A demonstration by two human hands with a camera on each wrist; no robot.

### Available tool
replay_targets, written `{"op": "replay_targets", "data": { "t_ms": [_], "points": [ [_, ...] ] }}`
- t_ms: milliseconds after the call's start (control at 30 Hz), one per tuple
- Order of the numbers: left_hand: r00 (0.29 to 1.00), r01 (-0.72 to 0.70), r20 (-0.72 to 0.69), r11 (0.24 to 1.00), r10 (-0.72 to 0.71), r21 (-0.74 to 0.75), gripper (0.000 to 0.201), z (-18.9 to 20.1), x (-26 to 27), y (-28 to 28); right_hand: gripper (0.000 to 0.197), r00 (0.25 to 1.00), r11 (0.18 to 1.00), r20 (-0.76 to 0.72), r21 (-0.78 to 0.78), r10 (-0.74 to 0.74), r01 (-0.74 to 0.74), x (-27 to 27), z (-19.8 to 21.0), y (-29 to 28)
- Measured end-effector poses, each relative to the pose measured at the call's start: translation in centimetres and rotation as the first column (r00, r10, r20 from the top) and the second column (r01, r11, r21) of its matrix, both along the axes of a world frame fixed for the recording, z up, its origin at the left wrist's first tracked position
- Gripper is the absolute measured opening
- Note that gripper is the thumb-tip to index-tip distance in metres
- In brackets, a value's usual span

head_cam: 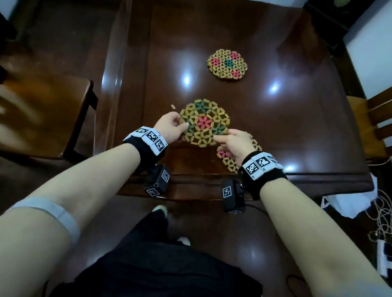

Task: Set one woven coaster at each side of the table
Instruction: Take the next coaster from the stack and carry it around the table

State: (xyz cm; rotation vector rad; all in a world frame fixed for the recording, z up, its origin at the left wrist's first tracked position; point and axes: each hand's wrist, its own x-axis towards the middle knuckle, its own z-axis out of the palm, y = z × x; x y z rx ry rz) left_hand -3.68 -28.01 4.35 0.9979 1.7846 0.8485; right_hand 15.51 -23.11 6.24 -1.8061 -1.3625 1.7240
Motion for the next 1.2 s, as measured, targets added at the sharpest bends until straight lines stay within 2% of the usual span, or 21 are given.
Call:
{"op": "replay_targets", "data": {
  "t_ms": [167,267,400,467,567,700,767,933,1033,1133,1200],
  "points": [
    [0.993,0.027,-0.114,1.000,-0.027,-0.008,0.031,0.1,-3.7,-3.0,0.010,0.998,0.999,-0.046,-0.010,0.035,-0.035,-3.2,0.5,-3.2],
    [0.972,0.077,-0.219,0.996,-0.084,-0.039,0.033,-0.1,-6.8,-4.1,0.017,1.000,1.000,-0.006,0.018,0.005,-0.005,-6.4,-0.1,-4.4],
    [0.954,0.133,-0.259,0.988,-0.150,-0.083,0.023,-1.0,-12.3,-4.5,0.014,0.999,0.999,0.032,0.035,-0.043,0.042,-12.0,-1.3,-5.5],
    [0.947,0.166,-0.263,0.981,-0.186,-0.097,0.019,-1.4,-15.6,-4.3,0.020,0.995,0.996,0.047,0.038,-0.085,0.083,-15.2,-1.9,-5.9],
    [0.942,0.233,-0.215,0.964,-0.256,-0.124,0.024,-1.9,-20.6,-3.9,0.015,0.986,0.986,0.067,0.073,-0.152,0.147,-20.2,-3.0,-6.7],
    [0.929,0.283,-0.202,0.948,-0.309,-0.149,0.034,-2.4,-26.4,-3.7,0.036,0.969,0.974,0.117,0.091,-0.216,0.207,-25.8,-4.7,-8.0],
    [0.921,0.308,-0.195,0.936,-0.338,-0.171,0.037,-2.6,-28.3,-3.4,0.036,0.965,0.973,0.133,0.079,-0.227,0.218,-27.6,-4.9,-8.7],
    [0.899,0.362,-0.178,0.908,-0.400,-0.211,0.037,-2.8,-30.2,-1.4,0.029,0.971,0.983,0.158,0.043,-0.182,0.177,-29.7,-4.6,-8.9],
    [0.892,0.374,-0.186,0.904,-0.412,-0.207,0.037,-3.1,-30.1,0.7,0.031,0.976,0.990,0.165,0.019,-0.140,0.139,-29.7,-3.9,-7.4],
    [0.893,0.368,-0.202,0.911,-0.402,-0.188,0.035,-3.2,-29.7,2.9,0.022,0.978,0.990,0.153,0.016,-0.139,0.139,-29.4,-3.5,-5.2],
    [0.887,0.372,-0.216,0.909,-0.407,-0.187,0.037,-3.1,-29.5,4.2,0.028,0.976,0.987,0.148,0.002,-0.160,0.161,-29.3,-3.5,-3.8]
  ]
}}
